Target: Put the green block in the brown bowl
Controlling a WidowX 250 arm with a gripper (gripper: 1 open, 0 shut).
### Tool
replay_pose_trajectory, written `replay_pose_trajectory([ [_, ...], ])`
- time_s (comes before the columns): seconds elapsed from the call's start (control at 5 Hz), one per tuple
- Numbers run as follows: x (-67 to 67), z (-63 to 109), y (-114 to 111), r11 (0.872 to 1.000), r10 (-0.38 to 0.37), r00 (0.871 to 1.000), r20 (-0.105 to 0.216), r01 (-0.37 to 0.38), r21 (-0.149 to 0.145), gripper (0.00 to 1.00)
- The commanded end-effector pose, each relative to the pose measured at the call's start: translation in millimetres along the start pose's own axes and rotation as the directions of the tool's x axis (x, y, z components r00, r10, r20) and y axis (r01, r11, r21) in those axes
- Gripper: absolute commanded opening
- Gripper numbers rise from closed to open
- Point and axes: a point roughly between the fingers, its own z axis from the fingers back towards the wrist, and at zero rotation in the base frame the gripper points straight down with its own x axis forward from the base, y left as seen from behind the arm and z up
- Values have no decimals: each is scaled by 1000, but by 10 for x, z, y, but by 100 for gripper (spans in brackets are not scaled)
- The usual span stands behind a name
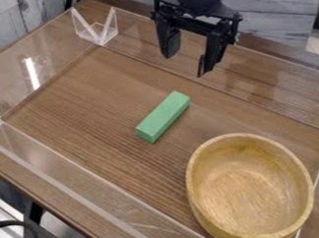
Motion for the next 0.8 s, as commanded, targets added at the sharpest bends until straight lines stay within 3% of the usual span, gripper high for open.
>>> replay_pose_trajectory([
  [0.0, -77, -95, 114, 1000, 3, 1000, 5, -3, -2, 100],
  [0.2, -283, -398, 327, 1000, -28, 999, 15, 28, -3, 100],
  [0.4, -423, -603, 483, 999, -49, 997, 66, 49, 4, 100],
  [0.6, -402, -699, 486, 998, -57, 995, 86, 58, -1, 100],
])
